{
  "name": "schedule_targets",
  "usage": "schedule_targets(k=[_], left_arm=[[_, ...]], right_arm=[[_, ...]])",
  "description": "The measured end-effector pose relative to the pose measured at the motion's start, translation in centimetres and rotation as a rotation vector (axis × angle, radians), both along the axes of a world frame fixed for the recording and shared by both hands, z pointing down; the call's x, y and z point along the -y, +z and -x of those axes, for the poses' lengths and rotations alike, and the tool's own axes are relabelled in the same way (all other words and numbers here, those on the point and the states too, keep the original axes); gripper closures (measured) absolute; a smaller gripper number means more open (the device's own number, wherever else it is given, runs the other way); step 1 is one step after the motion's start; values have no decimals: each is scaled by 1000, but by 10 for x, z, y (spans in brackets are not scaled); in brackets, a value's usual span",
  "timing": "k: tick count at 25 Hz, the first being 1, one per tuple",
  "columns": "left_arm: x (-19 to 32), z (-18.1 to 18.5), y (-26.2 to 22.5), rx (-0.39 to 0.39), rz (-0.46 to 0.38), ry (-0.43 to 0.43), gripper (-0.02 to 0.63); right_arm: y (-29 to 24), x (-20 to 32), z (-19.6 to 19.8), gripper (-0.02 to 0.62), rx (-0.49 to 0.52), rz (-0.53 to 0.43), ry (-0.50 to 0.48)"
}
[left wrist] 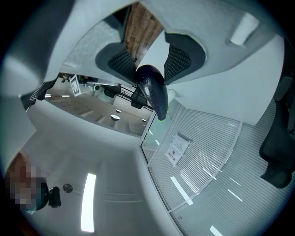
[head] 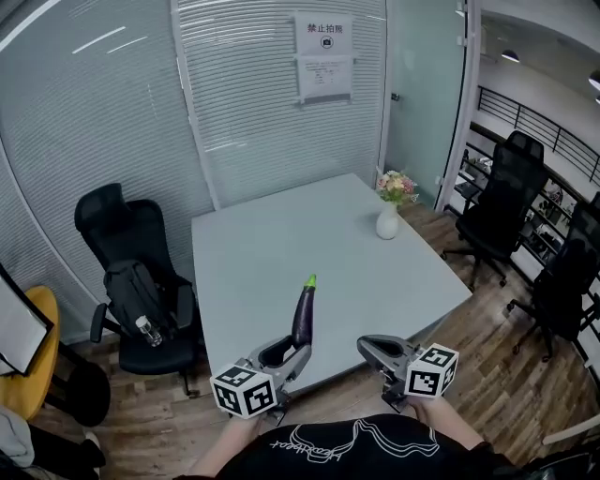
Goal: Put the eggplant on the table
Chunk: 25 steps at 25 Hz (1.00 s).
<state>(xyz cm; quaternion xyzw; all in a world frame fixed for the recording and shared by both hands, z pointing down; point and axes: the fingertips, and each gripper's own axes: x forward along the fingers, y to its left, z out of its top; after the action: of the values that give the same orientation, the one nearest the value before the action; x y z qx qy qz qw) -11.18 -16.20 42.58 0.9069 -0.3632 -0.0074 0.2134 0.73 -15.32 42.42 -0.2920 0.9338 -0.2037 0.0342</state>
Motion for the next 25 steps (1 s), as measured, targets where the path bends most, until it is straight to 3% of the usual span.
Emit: schedule_targets(k=[11,25], left_arm=[[50,-2,21,34,41,-11,413],[120,-11,42,83,85,-58,413]], right_arm=[[13,57,-15,586,15,25,21],[27,137,-25,586,40,85,-20]])
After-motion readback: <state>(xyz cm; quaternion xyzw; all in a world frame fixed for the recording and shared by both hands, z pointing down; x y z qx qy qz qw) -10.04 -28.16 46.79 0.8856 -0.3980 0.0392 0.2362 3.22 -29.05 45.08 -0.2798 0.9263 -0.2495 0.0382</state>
